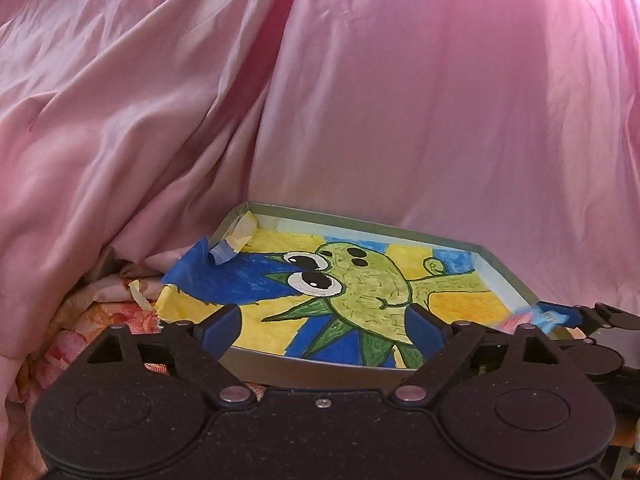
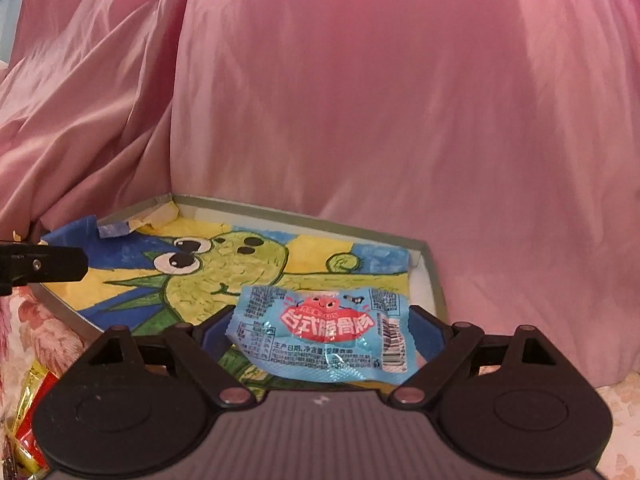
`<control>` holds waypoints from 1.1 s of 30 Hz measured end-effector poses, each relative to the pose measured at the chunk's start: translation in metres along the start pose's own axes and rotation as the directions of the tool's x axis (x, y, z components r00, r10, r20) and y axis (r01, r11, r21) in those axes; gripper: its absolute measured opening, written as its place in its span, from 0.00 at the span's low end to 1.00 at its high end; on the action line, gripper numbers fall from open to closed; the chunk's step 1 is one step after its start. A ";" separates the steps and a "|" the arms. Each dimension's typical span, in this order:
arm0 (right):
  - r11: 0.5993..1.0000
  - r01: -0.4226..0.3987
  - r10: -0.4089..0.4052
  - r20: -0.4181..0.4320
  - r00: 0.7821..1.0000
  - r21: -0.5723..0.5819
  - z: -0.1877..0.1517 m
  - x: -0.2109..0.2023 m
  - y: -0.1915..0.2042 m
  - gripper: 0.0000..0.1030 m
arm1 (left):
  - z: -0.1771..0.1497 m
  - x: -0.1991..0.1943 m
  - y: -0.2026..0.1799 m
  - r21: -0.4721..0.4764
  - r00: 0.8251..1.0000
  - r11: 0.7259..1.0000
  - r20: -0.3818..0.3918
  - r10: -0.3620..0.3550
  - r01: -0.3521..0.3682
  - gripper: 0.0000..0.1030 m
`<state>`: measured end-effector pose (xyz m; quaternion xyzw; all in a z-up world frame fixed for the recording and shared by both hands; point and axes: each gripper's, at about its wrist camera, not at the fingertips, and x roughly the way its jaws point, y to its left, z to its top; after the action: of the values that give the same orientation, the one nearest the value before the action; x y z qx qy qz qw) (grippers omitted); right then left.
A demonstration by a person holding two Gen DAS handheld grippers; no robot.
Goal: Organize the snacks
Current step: 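Drop the candy packet into the grey tray with the right gripper while the left tool hovers, then grasp the red-and-white dotted snack packet with the left gripper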
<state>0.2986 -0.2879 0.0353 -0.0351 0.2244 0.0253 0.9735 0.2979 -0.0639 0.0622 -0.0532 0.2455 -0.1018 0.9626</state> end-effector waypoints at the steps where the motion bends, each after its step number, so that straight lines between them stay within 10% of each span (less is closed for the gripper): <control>1: 1.000 -0.003 0.003 -0.011 1.000 0.002 0.000 0.003 0.000 0.91 | -0.001 -0.001 0.000 -0.006 1.000 1.000 0.000 -0.002 0.002 0.92; 13: 1.000 -0.019 0.018 0.083 0.996 0.015 -0.007 -0.027 -0.006 1.00 | -0.057 -0.054 0.012 0.086 0.989 0.985 -0.016 -0.148 0.149 0.99; 23: 0.999 -0.031 0.033 0.093 0.995 -0.019 -0.015 -0.052 0.002 1.00 | -0.087 -0.052 -0.012 0.141 0.939 0.937 -0.185 -0.291 0.318 0.96; 29: 0.998 -0.051 0.054 0.093 0.994 -0.037 -0.017 -0.056 0.006 1.00 | -0.082 -0.031 -0.029 0.155 0.907 0.920 -0.287 -0.308 0.361 0.46; 33: 0.998 -0.057 0.060 0.089 0.994 -0.034 -0.019 -0.055 0.004 1.00 | -0.082 -0.032 -0.026 0.144 0.906 0.925 -0.300 -0.299 0.352 0.36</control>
<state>0.2408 -0.2877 0.0417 -0.0424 0.1808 0.0589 0.9808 0.2264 -0.0863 0.0092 0.0153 0.3520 -0.2915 0.8893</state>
